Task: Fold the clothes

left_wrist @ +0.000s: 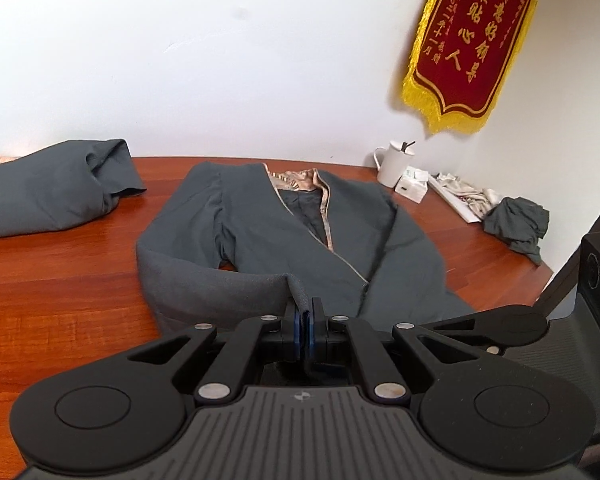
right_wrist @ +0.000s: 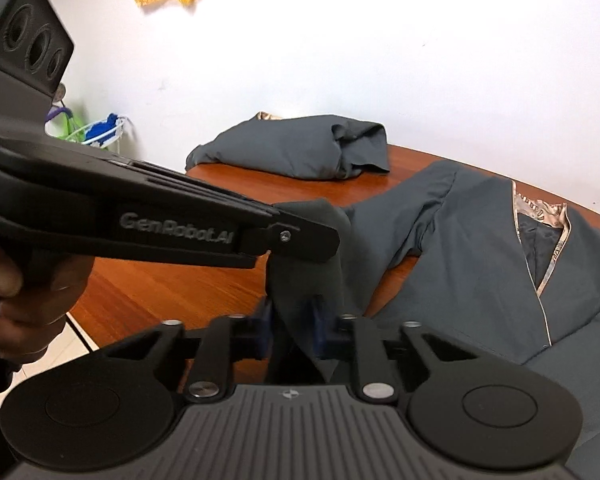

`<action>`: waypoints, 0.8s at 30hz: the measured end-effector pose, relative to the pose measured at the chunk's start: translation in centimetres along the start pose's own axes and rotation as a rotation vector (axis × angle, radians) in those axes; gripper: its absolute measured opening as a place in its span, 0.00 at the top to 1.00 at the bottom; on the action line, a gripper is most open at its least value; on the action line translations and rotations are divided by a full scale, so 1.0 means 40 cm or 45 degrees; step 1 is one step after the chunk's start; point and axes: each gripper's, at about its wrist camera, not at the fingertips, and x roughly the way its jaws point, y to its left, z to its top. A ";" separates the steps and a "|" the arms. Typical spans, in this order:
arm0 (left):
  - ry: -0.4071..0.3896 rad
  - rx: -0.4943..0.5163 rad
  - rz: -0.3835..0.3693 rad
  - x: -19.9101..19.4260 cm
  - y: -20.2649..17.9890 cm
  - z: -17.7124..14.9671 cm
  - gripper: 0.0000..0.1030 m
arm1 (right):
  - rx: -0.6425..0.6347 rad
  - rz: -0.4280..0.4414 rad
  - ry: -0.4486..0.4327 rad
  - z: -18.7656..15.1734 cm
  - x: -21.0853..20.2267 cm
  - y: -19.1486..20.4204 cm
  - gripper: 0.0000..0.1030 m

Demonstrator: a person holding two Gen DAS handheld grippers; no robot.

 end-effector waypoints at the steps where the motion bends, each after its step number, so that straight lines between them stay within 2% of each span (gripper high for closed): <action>1: -0.049 0.007 0.010 -0.017 0.003 -0.003 0.80 | 0.004 -0.004 -0.011 0.002 -0.009 -0.004 0.95; 3: -0.105 -0.005 0.028 -0.039 0.011 -0.011 0.77 | 0.007 -0.012 -0.028 0.006 -0.020 -0.009 0.95; 6: -0.165 -0.028 0.067 -0.062 0.021 -0.021 0.65 | 0.030 -0.034 -0.066 0.028 -0.050 -0.028 0.96; 8: -0.188 -0.056 0.101 -0.070 0.031 -0.026 0.64 | 0.046 -0.044 -0.083 0.049 -0.068 -0.043 0.96; 12: -0.138 -0.077 0.160 -0.053 0.042 -0.032 0.64 | 0.119 -0.073 -0.128 0.089 -0.114 -0.096 0.97; 16: -0.028 -0.078 0.220 -0.005 0.037 -0.062 0.64 | 0.169 -0.097 -0.190 0.116 -0.169 -0.145 0.97; 19: 0.009 -0.081 0.226 0.011 0.028 -0.075 0.64 | 0.256 -0.149 -0.266 0.140 -0.247 -0.221 0.97; 21: 0.034 -0.073 0.227 0.029 0.013 -0.085 0.64 | 0.292 -0.170 -0.282 0.141 -0.270 -0.253 0.97; 24: 0.067 -0.050 0.223 0.051 -0.012 -0.091 0.64 | 0.372 -0.260 -0.303 0.115 -0.315 -0.342 0.97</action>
